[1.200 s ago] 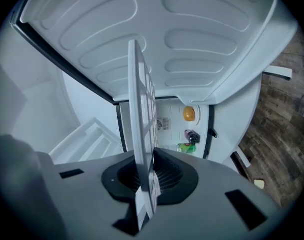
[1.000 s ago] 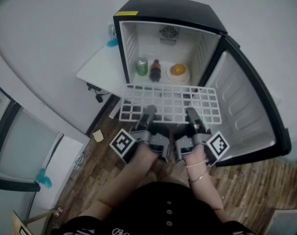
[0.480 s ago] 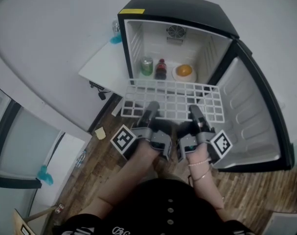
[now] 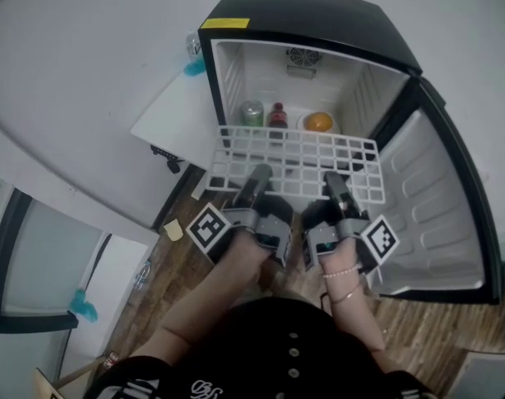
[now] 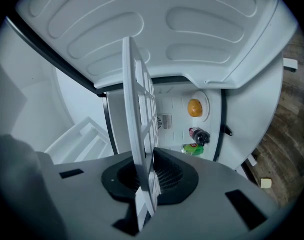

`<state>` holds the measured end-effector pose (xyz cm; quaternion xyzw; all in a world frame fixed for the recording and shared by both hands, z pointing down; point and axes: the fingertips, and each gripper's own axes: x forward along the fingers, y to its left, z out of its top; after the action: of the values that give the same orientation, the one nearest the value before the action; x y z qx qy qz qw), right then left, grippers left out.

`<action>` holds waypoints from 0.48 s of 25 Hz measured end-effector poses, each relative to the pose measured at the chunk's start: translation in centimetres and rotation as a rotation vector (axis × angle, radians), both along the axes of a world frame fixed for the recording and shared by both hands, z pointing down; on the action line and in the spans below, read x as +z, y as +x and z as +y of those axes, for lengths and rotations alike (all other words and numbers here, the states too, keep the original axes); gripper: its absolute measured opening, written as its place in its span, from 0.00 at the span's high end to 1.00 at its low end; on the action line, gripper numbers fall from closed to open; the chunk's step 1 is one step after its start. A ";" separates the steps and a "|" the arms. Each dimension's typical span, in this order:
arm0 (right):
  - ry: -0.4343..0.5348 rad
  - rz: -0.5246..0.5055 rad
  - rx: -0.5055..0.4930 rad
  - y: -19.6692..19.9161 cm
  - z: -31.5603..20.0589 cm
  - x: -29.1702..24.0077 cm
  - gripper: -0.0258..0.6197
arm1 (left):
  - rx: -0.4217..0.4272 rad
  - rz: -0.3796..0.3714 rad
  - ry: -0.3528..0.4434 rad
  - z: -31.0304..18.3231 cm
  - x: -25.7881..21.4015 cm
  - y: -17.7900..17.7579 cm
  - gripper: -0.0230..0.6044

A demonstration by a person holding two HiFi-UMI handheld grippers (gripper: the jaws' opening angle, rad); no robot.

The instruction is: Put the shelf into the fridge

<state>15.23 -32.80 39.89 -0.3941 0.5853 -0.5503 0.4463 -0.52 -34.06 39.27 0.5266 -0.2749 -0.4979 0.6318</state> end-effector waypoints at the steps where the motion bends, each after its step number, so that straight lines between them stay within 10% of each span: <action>1: 0.001 0.000 0.003 0.0 -0.4 -0.1 0.91 | 0.006 0.000 0.003 -0.5 -0.2 0.0 0.90; 12: 0.005 -0.006 0.030 0.2 -3.4 -1.1 0.91 | 0.050 -0.004 0.009 -4.0 -1.5 0.4 0.90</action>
<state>15.47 -36.23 38.82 -0.4000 0.5793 -0.5432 0.4575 -0.17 -38.07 37.80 0.5371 -0.2607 -0.4820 0.6413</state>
